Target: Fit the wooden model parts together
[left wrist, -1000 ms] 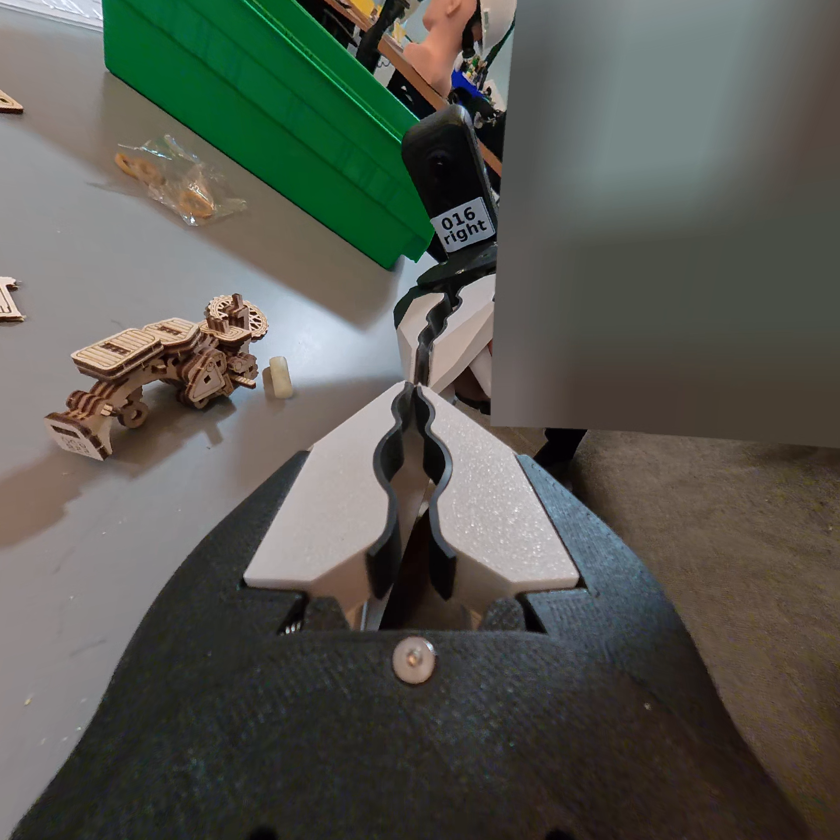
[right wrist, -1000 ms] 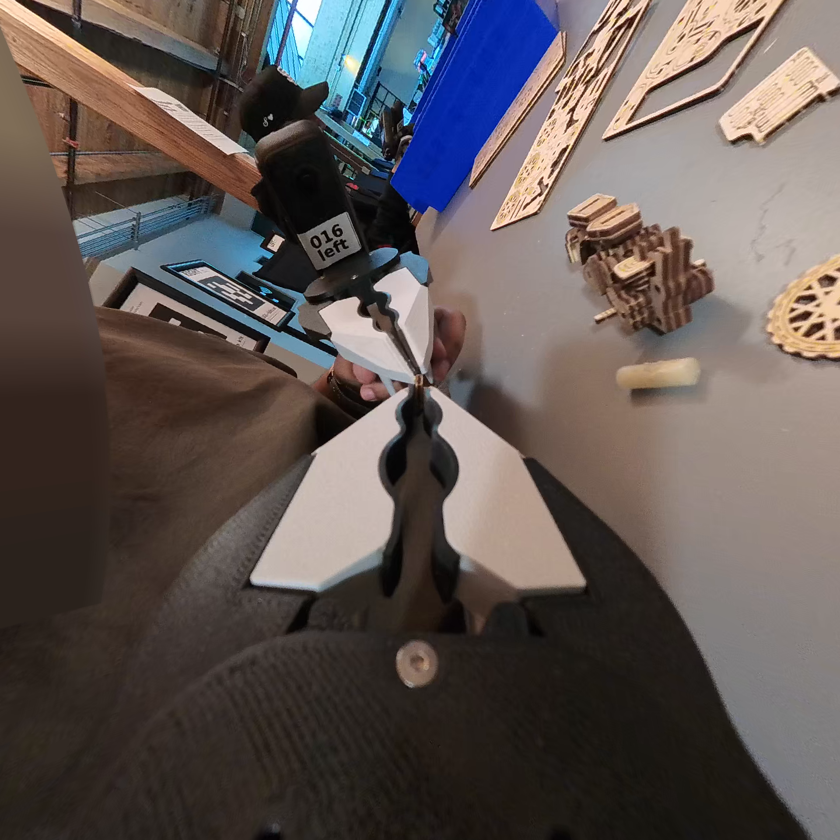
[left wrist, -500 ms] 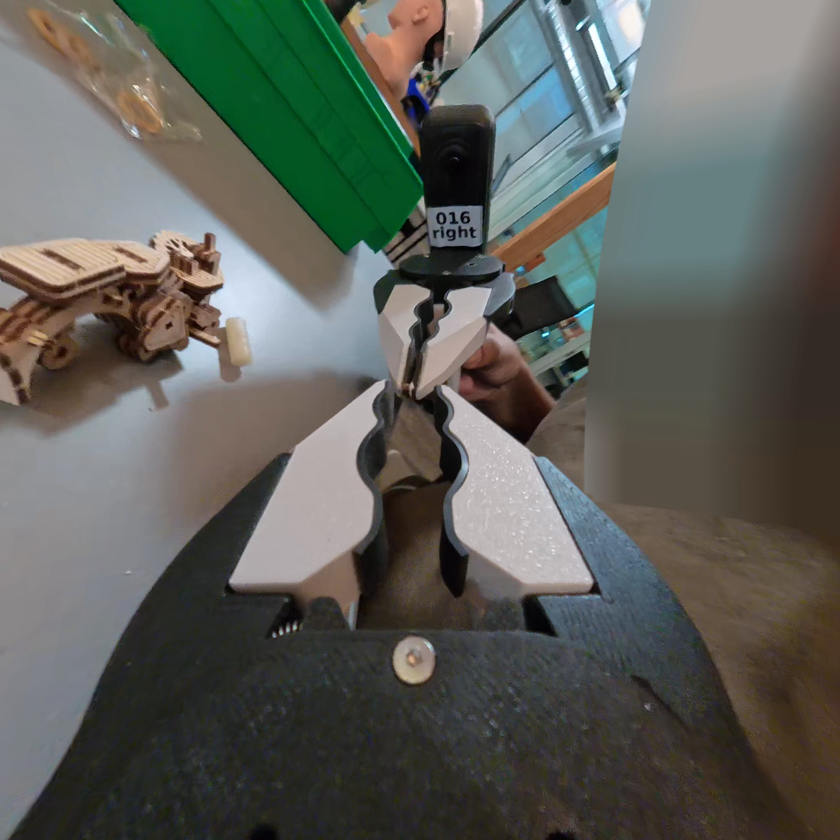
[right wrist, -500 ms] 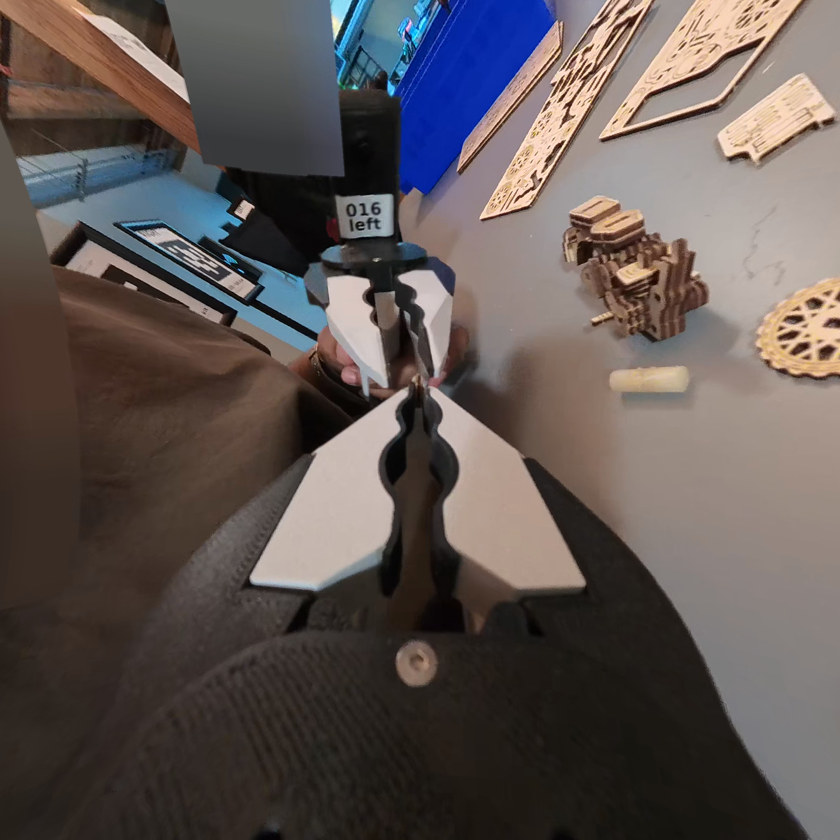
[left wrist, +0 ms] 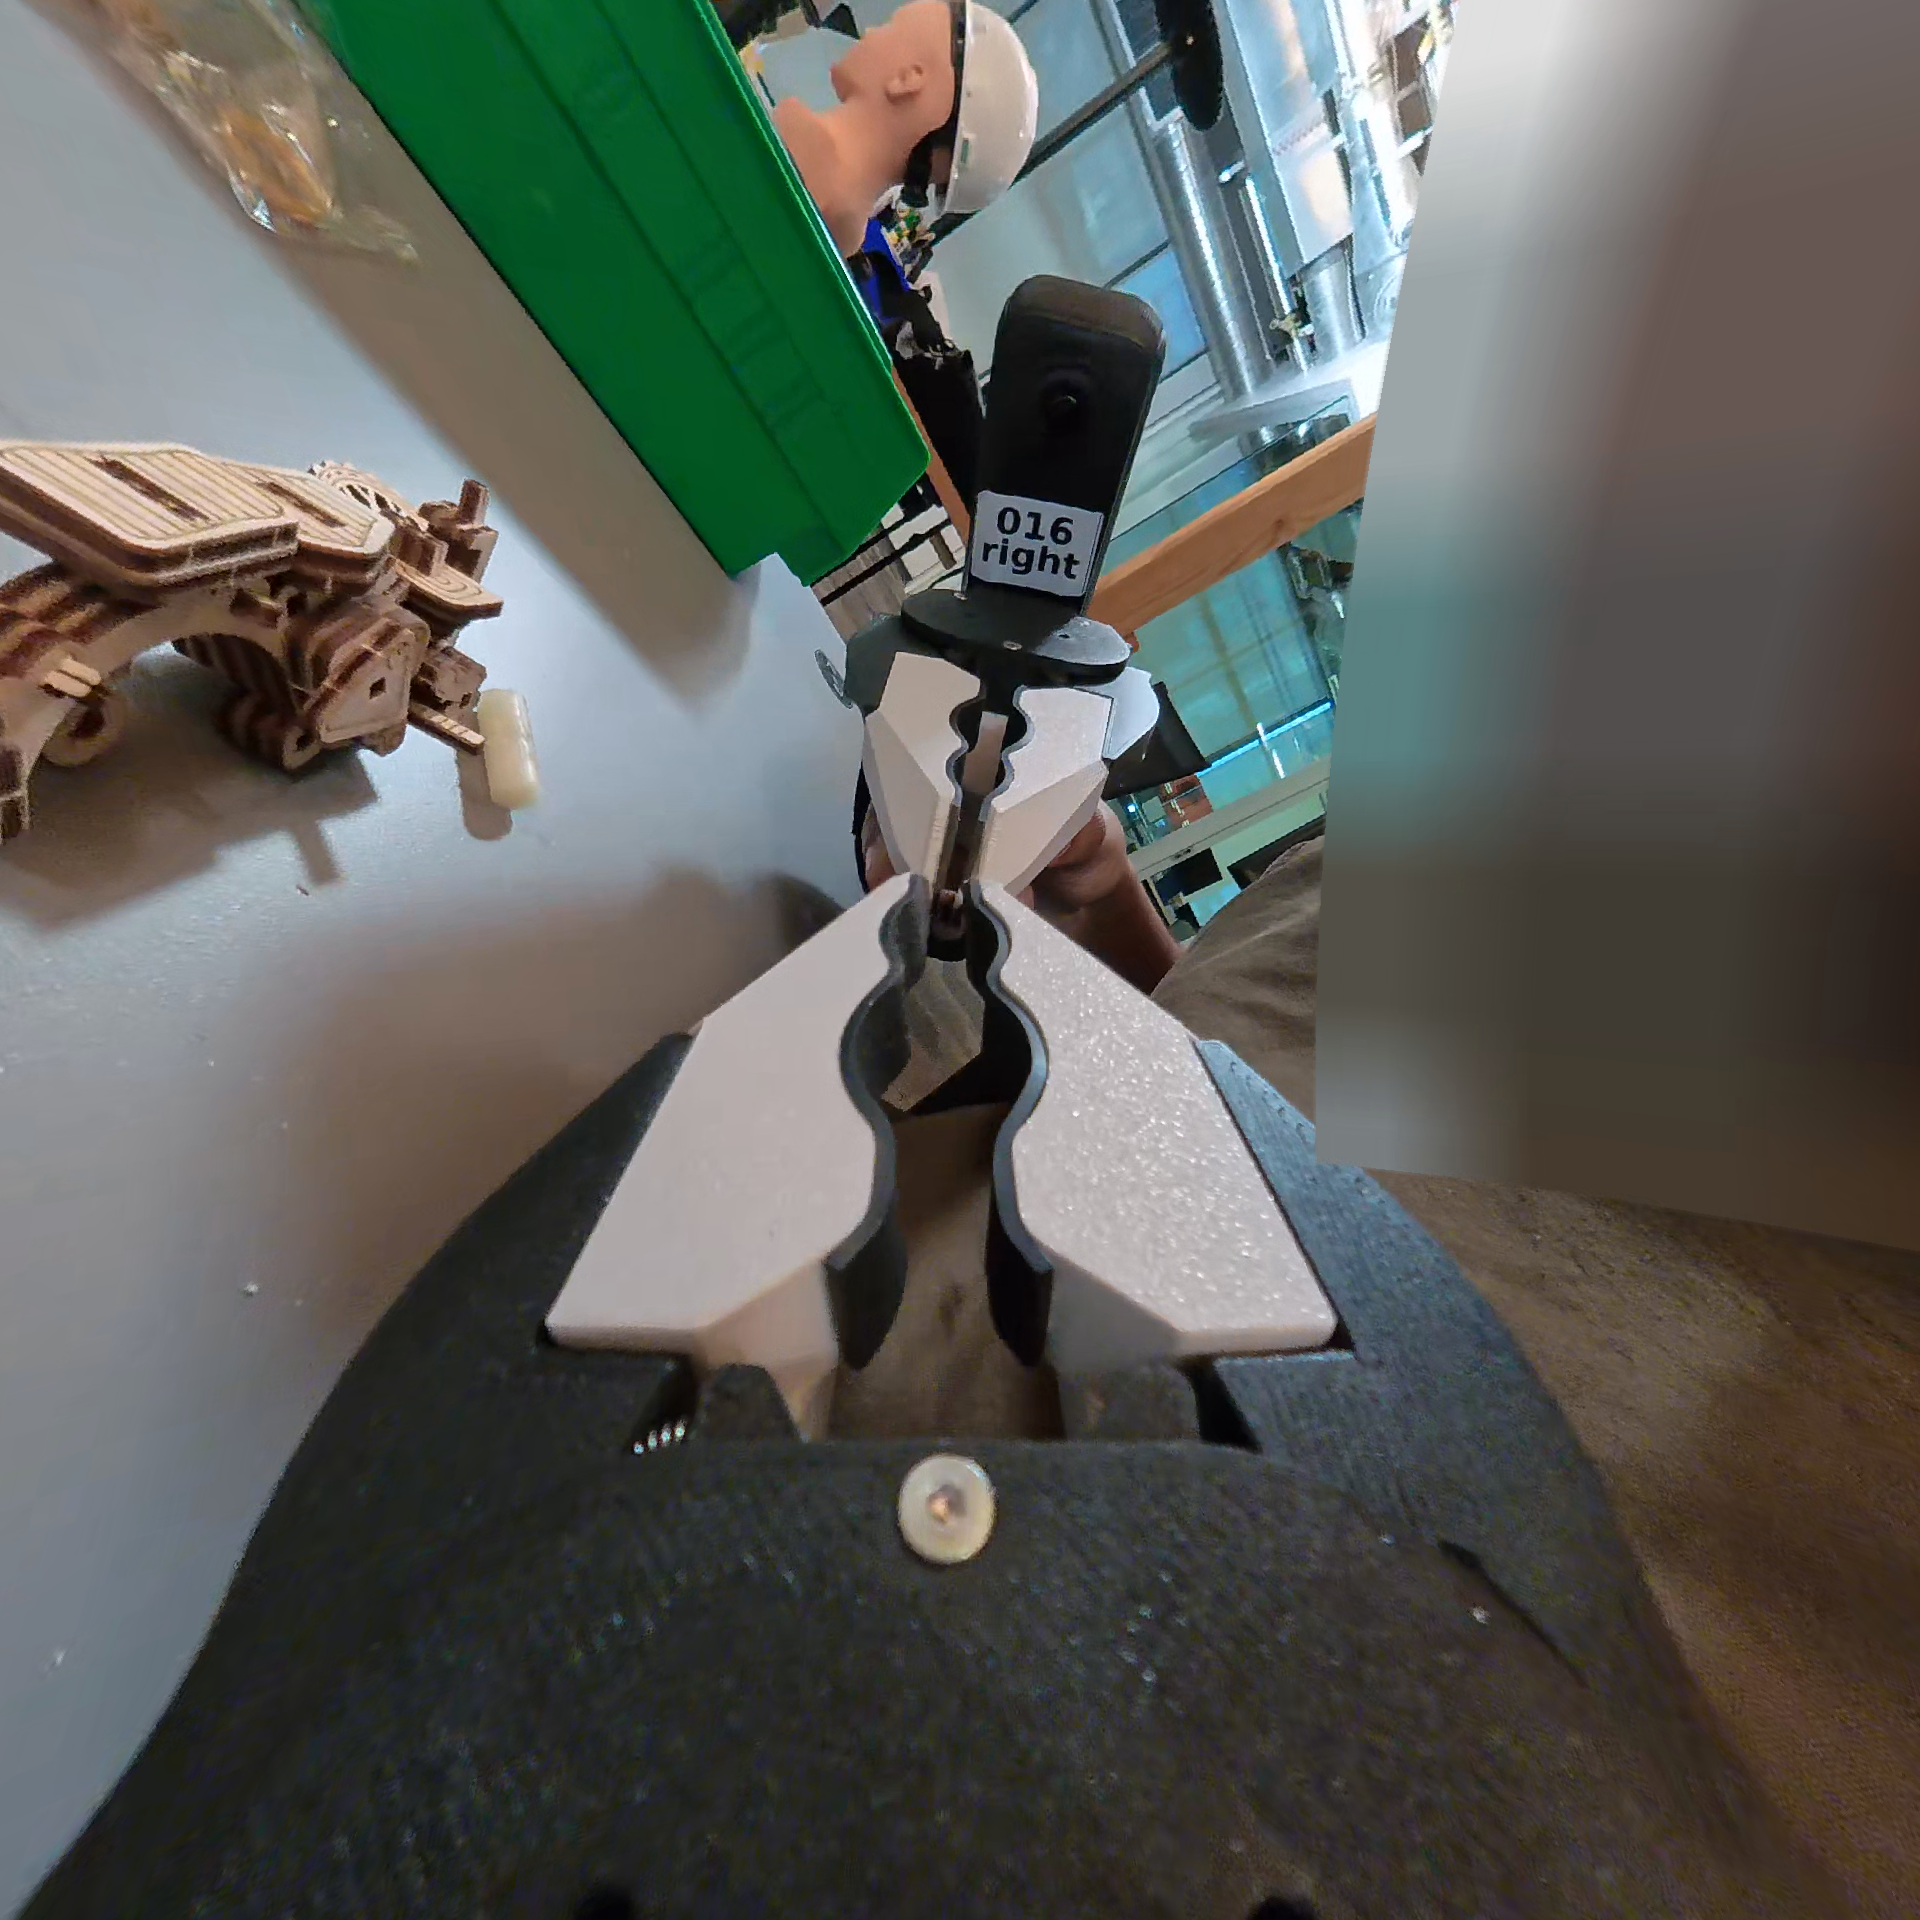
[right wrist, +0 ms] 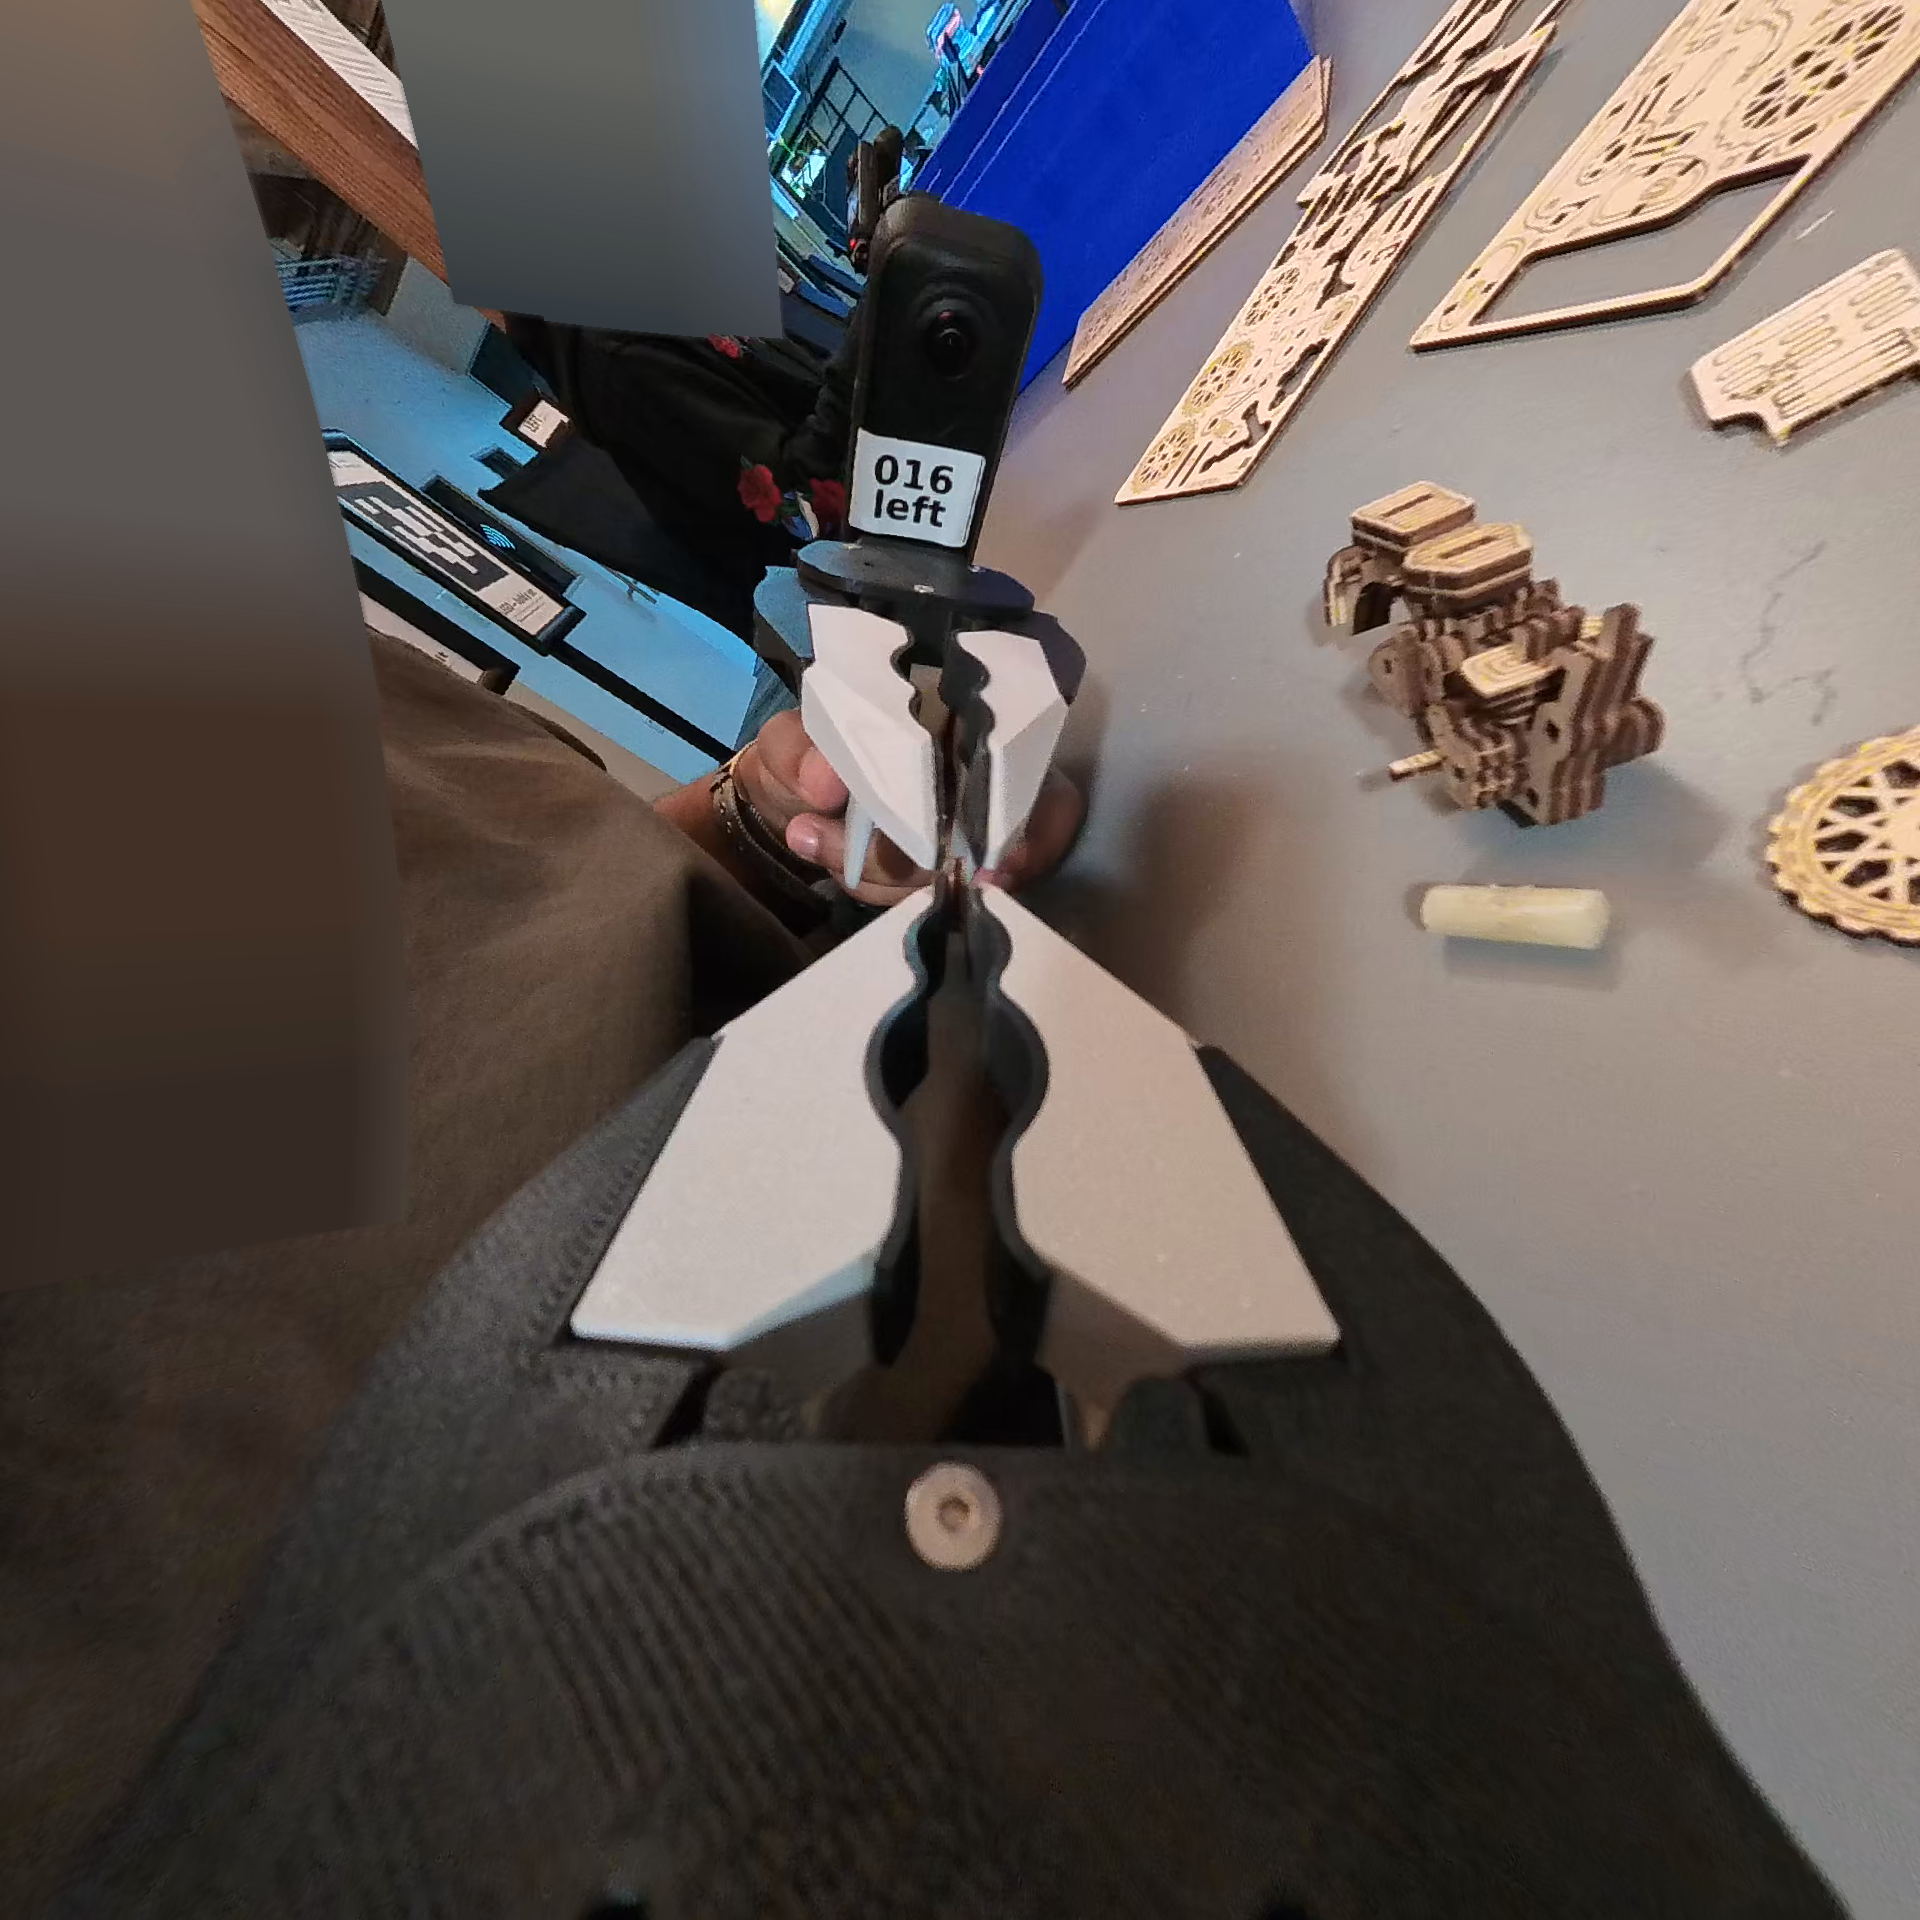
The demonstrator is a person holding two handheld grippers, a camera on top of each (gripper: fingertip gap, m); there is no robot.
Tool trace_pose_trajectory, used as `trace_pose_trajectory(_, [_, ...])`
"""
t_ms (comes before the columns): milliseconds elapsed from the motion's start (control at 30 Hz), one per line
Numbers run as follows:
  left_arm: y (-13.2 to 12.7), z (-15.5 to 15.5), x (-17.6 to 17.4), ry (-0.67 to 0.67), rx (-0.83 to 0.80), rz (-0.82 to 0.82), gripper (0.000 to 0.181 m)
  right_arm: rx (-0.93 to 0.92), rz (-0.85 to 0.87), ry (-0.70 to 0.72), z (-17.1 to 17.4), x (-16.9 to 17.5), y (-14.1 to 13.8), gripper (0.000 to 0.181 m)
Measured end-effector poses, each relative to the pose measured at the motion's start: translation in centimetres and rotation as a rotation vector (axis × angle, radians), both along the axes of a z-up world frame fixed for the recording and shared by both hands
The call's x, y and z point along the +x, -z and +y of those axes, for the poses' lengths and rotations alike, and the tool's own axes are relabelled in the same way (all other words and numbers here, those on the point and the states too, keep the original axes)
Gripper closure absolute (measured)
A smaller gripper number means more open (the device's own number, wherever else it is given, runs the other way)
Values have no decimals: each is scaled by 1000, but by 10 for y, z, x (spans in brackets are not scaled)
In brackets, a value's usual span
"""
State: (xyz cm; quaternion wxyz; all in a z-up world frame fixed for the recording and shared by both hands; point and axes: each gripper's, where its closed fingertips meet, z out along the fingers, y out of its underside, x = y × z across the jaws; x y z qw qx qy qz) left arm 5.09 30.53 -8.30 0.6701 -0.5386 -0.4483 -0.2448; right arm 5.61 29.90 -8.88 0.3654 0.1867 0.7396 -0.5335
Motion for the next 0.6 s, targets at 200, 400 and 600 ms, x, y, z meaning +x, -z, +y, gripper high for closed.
trace_pose_trajectory(200, [0,1,-1,-6,-11,17,178,1,2,5,0,-1,0,180])
trace_pose_trajectory(400, [-3,0,-2,-20,-17,47,179,-7,-6,13,0,-2,-2,180])
trace_pose_trajectory(600, [-4,0,-2,-30,-36,63,180,-12,-20,23,0,-3,-4,181])
